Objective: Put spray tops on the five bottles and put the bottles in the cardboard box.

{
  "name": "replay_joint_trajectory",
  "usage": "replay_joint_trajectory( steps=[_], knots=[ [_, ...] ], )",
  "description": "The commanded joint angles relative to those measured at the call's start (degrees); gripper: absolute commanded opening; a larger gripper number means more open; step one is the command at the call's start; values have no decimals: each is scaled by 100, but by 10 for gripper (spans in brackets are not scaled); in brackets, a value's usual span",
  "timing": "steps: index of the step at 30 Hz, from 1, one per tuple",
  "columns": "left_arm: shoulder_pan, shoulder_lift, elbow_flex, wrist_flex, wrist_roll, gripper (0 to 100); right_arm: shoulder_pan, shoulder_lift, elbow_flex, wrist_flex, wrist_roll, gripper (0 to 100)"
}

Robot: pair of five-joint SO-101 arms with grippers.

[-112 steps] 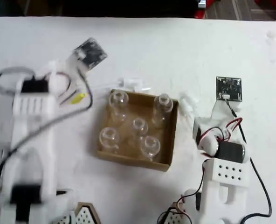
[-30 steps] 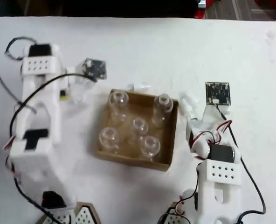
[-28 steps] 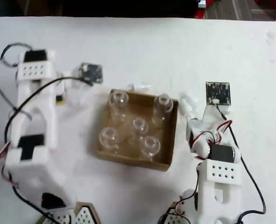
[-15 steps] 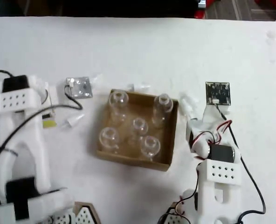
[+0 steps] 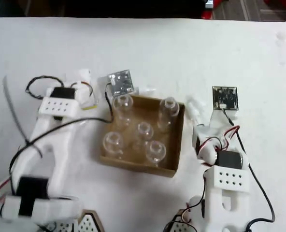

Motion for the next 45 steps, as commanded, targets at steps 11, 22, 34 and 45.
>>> replay_joint_trajectory(
  steps=[11, 22, 34, 45],
  knots=[
    [-40, 2369, -2356, 255, 97, 222, -48, -75, -26, -119, 18, 152],
    [22, 2888, -2585, 264, 70, 24, -48, -40, -26, -215, 18, 152],
    [110, 2624, -2549, 985, 62, 20, -48, -31, -18, -259, 18, 152],
    [268, 2695, -3165, -158, 1697, 142, -31, -31, -9, -251, 18, 152]
  ],
)
